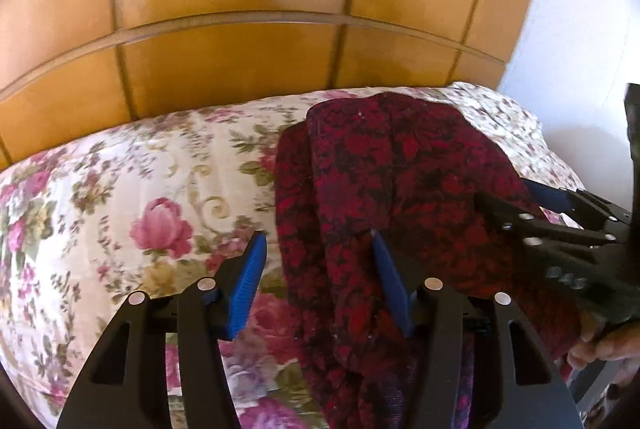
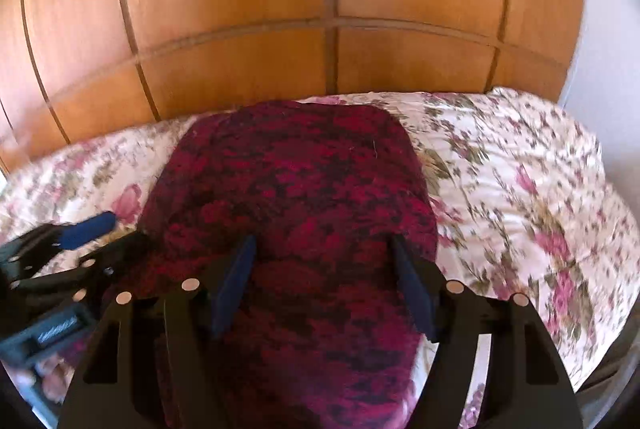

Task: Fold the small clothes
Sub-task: 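Lower the folded sweater onto the bed and open both tools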

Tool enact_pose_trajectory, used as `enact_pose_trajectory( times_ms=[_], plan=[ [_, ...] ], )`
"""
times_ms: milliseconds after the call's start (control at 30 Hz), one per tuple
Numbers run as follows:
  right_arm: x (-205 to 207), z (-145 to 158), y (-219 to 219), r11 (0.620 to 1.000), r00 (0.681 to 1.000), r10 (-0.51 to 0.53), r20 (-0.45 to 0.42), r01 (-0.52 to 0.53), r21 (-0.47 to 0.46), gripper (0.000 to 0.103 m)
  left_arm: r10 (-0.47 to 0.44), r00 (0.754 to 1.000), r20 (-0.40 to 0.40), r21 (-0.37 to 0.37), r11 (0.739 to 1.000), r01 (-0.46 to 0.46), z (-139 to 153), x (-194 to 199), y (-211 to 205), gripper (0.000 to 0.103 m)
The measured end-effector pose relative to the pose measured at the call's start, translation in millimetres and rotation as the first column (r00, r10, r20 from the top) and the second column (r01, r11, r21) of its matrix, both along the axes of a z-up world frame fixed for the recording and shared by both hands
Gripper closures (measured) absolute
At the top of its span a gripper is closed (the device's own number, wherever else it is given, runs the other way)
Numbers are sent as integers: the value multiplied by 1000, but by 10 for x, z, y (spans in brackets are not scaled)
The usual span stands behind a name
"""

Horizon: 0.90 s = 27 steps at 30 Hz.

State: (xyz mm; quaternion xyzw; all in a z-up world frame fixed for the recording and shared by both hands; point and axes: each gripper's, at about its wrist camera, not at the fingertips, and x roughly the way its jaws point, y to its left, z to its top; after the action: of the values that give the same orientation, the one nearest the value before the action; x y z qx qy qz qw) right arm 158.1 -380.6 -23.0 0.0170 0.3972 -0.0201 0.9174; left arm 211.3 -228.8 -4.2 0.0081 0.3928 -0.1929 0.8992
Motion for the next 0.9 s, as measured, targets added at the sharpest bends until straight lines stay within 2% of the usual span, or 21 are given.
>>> enact_pose_trajectory(
  times_ms=[167, 233, 300, 400, 467, 567, 600, 667, 900],
  plan=[
    [137, -183, 217, 992, 1000, -11, 2, 11, -125, 29, 43, 998, -38, 35, 999, -42, -176, 62, 68, 46],
    [79, -203, 176, 993, 1000, -9, 19, 11, -117, 29, 47, 998, -42, 28, 999, -46, -208, 45, 62, 46],
    [-4, -251, 40, 998, 999, -20, 32, 22, -63, 27, 42, 998, -53, 8, 999, -42, -162, -11, 49, 46],
    [-125, -196, -65, 999, 998, -47, 34, 47, -3, 23, 18, 1000, -9, 57, 998, -17, -119, -130, -50, 46],
    [-181, -129, -74, 999, 998, -53, 41, 53, -11, 16, 20, 1000, -3, 71, 997, -20, -106, -142, -75, 46],
    [-271, 12, -60, 998, 996, -65, 62, 66, -8, 12, 38, 999, -22, 48, 998, -37, -53, -130, -34, 45],
    [-313, 60, -45, 998, 995, -63, 72, 63, 2, 12, 44, 999, -14, 45, 998, -44, -17, -148, -21, 43],
    [-389, 121, 7, 998, 995, -55, 85, 55, 1, 10, 59, 998, 2, 46, 997, -59, 29, -182, -1, 31],
    [-635, 93, 272, 996, 996, -54, 72, 59, -65, 6, 71, 997, 16, 30, 997, -71, 120, -308, 65, 29]
  ],
)
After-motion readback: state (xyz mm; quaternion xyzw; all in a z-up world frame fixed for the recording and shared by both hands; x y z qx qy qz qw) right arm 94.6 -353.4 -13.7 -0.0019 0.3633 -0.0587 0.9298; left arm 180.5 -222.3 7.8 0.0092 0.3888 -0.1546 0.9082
